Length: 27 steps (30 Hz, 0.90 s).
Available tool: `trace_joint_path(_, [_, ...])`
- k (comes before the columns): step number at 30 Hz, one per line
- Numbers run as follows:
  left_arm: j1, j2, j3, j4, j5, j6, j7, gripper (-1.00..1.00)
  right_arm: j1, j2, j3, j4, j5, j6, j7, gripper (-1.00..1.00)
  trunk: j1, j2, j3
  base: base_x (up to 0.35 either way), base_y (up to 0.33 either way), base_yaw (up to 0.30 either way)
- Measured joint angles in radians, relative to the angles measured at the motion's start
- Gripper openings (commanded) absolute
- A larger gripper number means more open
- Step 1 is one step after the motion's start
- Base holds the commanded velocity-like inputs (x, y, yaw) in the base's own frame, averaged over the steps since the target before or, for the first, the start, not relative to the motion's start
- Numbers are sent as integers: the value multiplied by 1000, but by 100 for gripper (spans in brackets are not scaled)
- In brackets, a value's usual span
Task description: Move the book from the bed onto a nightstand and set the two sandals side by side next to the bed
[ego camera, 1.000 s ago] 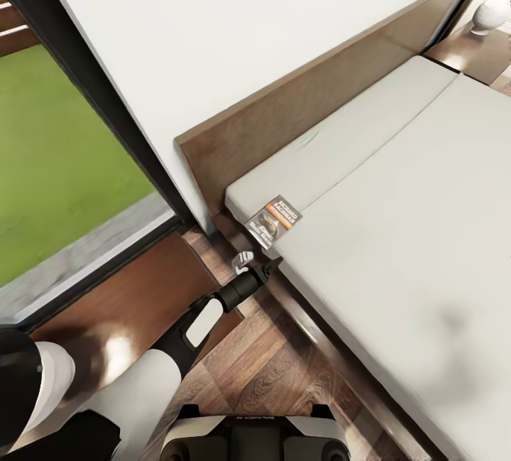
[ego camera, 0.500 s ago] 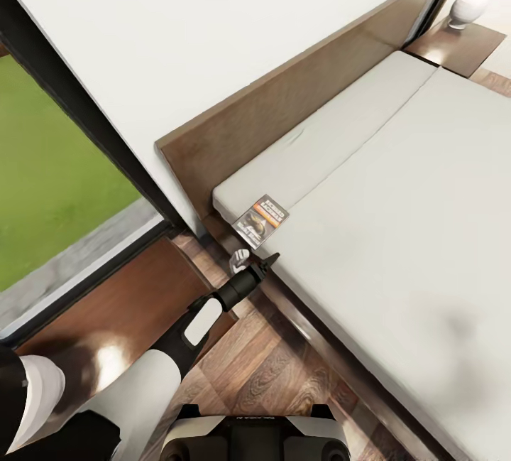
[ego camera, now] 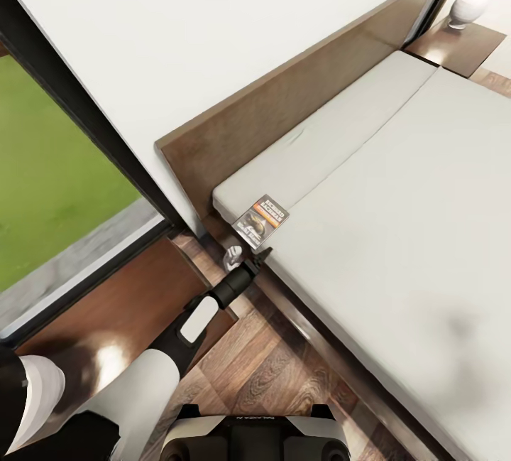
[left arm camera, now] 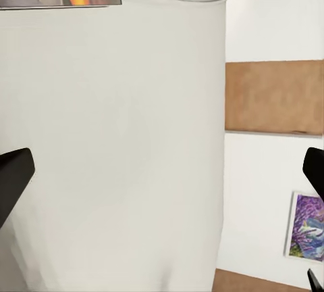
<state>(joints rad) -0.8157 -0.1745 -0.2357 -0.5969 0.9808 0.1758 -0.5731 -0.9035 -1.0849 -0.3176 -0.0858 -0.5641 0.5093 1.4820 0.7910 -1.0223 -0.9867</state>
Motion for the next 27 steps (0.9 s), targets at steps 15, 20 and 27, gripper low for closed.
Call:
trace_joint_path(15, [-1,0,15,-3,0,3,23,100,0,1,0,0,0,0,0,100,0,0,0,0,0,0])
trace_joint_path(20, [-2,0,48,-3,0,4,38,100,0,1,0,0,0,0,0,100,0,0,0,0,0,0])
trace_joint_path(27, [-2,2,103,-3,0,3,41,100,0,1,0,0,0,-1,0,100,0,0,0,0,0,0])
